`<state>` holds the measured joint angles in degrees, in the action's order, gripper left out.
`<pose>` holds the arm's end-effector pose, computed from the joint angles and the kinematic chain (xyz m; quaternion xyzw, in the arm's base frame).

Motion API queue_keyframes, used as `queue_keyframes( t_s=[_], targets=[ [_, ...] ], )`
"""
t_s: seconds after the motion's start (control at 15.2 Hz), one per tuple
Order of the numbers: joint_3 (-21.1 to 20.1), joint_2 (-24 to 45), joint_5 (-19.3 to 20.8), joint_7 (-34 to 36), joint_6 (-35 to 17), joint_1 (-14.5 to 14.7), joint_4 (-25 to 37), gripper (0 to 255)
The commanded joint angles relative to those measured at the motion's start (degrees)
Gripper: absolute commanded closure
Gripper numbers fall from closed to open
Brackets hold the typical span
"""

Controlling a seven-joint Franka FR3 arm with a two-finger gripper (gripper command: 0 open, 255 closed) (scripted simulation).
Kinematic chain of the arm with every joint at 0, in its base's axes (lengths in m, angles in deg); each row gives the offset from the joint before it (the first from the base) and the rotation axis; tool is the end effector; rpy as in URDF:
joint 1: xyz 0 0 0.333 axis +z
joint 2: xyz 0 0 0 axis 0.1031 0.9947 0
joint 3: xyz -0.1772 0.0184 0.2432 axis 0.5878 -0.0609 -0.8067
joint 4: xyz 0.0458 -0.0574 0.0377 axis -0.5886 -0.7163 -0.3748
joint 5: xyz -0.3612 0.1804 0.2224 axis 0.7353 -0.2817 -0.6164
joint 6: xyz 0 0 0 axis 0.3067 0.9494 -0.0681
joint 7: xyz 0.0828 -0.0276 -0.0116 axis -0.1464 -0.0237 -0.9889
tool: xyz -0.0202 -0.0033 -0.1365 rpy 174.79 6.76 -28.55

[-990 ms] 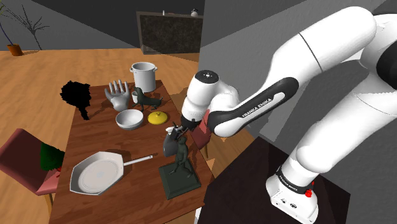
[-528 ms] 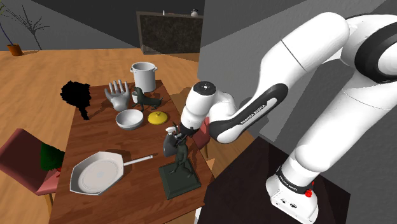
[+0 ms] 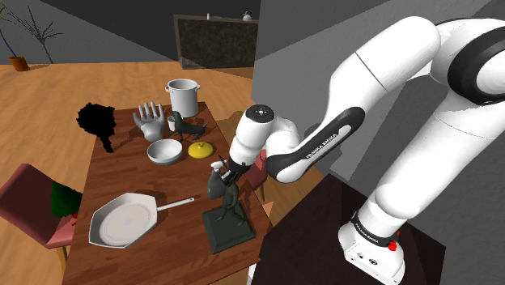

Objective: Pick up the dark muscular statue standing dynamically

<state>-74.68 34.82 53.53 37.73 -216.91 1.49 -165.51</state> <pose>0.4374 0.2706 0.1907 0.9907 0.0088 0.1355 0.0057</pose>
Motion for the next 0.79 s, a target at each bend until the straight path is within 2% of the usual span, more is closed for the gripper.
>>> queue_keyframes(
  t_s=[0.0, 0.2, 0.46, 0.73],
  targets=[
    [0.01, 0.06, 0.01, 0.01, 0.0, -0.01, -0.02, 255],
    [0.0, 0.0, -0.08, -0.05, 0.03, 0.01, -0.03, 255],
    [0.23, -3.56, -6.59, -5.18, 2.74, 1.09, 0.21, 255],
    [1.1, -6.74, -11.38, -9.03, 5.8, 2.47, 0.85, 255]
  ],
)
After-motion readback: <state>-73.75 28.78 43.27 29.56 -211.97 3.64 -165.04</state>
